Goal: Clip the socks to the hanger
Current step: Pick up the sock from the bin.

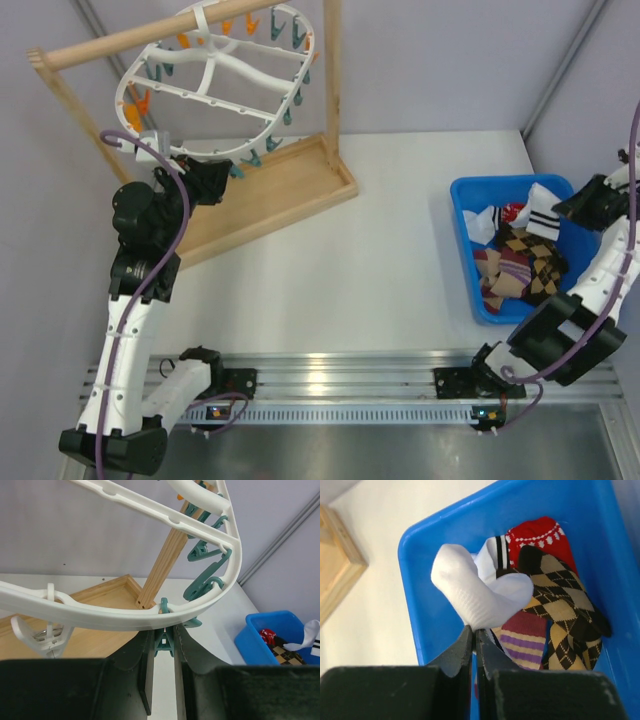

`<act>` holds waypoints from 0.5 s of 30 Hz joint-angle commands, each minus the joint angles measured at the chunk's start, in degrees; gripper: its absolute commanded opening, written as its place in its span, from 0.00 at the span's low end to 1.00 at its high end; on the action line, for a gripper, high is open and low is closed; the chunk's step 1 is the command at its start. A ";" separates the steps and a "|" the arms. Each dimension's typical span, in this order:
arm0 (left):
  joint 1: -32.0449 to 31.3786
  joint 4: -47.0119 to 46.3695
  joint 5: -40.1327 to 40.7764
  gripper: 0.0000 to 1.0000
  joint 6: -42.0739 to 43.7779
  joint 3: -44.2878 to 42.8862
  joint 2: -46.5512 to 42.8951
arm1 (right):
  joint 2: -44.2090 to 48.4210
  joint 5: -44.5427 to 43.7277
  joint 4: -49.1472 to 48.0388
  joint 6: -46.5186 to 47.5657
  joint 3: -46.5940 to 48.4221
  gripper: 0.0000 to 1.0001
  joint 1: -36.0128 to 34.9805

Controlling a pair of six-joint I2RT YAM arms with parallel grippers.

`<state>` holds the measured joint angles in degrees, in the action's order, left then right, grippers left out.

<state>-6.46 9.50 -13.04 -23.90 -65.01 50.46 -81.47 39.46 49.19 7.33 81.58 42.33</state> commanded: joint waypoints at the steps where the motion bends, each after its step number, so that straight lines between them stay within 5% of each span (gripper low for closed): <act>1: 0.13 -2.73 -0.41 0.00 -0.18 0.33 -0.97 | 8.42 -4.28 -6.20 -10.20 -4.39 0.00 1.09; 7: 0.13 -2.64 -0.06 0.00 0.17 0.24 -0.80 | 15.12 -19.39 -15.70 -18.75 -16.53 0.00 -3.64; 15: 0.13 -2.47 0.20 0.00 0.52 0.41 -0.36 | 6.87 -32.16 -25.19 -23.32 -25.77 0.00 -14.63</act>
<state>-6.46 9.52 -12.99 -23.88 -65.01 50.39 -71.99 13.50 31.14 -12.01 55.77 30.30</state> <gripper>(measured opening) 0.225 0.010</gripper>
